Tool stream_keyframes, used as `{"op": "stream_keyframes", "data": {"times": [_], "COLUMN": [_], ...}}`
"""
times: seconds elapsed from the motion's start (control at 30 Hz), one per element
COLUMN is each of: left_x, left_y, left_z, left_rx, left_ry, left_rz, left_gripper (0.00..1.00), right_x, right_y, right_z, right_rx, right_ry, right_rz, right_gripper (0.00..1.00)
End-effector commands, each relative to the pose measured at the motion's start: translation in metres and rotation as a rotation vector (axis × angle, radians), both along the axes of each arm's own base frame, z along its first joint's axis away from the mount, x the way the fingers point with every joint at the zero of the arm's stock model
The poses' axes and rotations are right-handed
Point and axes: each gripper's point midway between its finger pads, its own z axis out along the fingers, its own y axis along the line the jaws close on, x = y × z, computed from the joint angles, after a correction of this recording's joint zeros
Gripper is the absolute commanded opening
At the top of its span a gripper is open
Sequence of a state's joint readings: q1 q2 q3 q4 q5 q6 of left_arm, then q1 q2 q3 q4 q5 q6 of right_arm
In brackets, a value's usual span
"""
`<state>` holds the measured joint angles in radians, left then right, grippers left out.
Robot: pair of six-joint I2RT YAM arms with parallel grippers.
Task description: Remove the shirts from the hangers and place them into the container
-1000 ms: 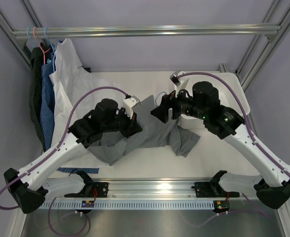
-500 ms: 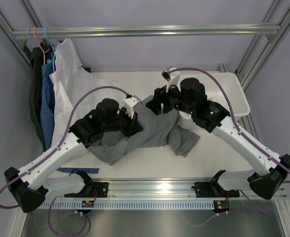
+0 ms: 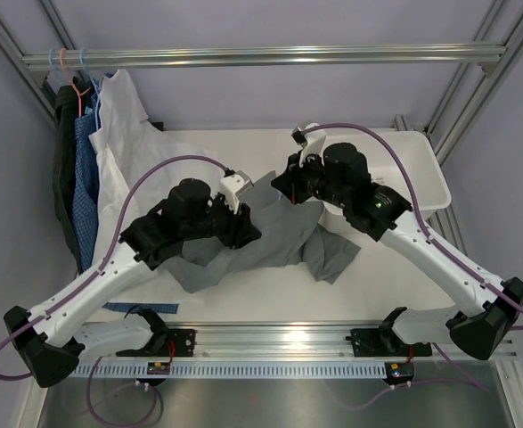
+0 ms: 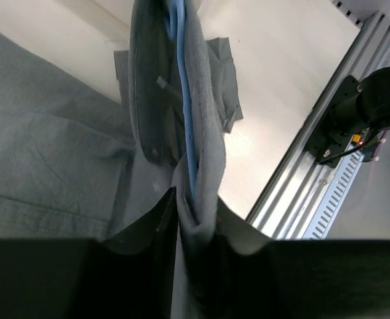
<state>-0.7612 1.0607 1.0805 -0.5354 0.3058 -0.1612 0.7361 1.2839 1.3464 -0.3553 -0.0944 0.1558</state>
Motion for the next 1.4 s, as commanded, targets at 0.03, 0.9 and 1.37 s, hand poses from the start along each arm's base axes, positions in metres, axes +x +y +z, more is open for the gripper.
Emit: {"op": "stream_keyframes", "data": {"times": [0.03,0.9,1.37], "left_x": [0.007,-0.028,-0.041], "left_y": [-0.004,-0.028,-0.011], "left_z": [0.061,0.062,0.062], "left_rx": [-0.143,-0.116,-0.085], "left_ry": [-0.155,-0.088,-0.091], "left_rz": [0.018,-0.298,-0.299], "left_gripper": [0.68,0.61,0.0], "right_x": [-0.011,-0.025,-0.008], "right_y": [0.004,0.007,0.006], "right_z": [0.022,0.022,0.006], "right_rx": [0.05,-0.02,-0.071], "right_ry": [-0.068,-0.146,-0.134], "right_rz": [0.033,0.14,0.075], "right_gripper": [0.0,0.0,0.0]}}
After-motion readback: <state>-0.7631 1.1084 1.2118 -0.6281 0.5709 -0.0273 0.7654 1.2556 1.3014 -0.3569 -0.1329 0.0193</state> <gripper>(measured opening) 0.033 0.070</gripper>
